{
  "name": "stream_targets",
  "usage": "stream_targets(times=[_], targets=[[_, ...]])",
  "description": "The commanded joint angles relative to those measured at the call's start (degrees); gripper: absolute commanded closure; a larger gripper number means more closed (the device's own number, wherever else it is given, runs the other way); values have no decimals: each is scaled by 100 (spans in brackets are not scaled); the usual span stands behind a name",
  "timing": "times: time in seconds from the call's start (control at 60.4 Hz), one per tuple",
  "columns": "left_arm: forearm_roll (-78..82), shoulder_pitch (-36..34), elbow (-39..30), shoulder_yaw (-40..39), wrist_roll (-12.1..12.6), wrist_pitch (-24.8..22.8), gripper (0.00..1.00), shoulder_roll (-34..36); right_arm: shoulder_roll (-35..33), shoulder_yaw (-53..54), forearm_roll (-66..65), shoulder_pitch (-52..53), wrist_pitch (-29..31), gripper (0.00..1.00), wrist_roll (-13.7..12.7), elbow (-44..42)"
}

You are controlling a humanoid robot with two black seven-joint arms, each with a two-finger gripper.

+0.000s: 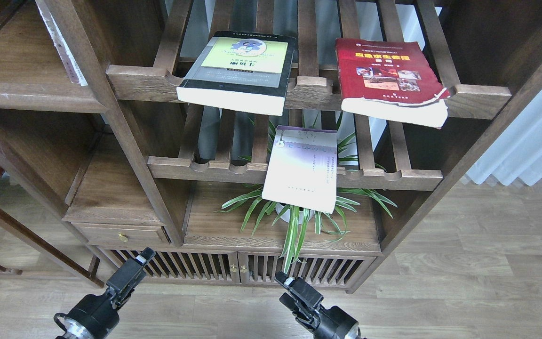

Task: Organize books on shelf
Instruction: 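Raise both grippers toward the white booklet on the middle shelf, then grasp the white booklet with the right gripper and pull it off the shelf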

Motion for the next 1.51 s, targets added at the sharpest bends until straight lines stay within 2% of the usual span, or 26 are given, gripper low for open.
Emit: stream_targets(times=[0.0,0.132,0.331,0.53,0.679,0.861,1.01,1.143,1.176,1.209,1.258,1.374,1.49], targets=[[9,1,27,-79,-6,0,0,13,0,77,58,74,0,0,112,226],[9,-8,36,-246,3,0,0,13,0,8,49,100,0,0,420,683],[9,-8,149,-343,3,0,0,21,0,-28,40,144,0,0,649,1149],[9,-35,185,-352,3,0,0,30,0,-63,22,434,0,0,675,1106],[9,-43,194,-396,3,0,0,30,0,-37,31,698,0,0,956,1044],[9,-43,220,-492,3,0,0,83,0,-19,31,1014,0,0,1071,904],[9,-43,229,-536,-6,0,0,109,0,-19,40,1225,0,0,1413,789],[9,-43,238,-598,3,0,0,127,0,-19,58,1392,0,0,1835,657],[9,-43,238,-598,3,0,0,136,0,-10,58,1480,0,0,2010,631],[9,-43,238,-598,-6,0,0,144,0,-10,66,1498,0,0,2064,640],[9,-52,238,-607,-6,0,0,145,0,-10,75,1507,0,2,2152,640],[0,-52,238,-607,-6,0,0,145,0,-10,84,1507,0,22,2459,631],[0,-52,247,-615,-6,0,0,153,0,-10,84,1507,0,26,2547,587]])
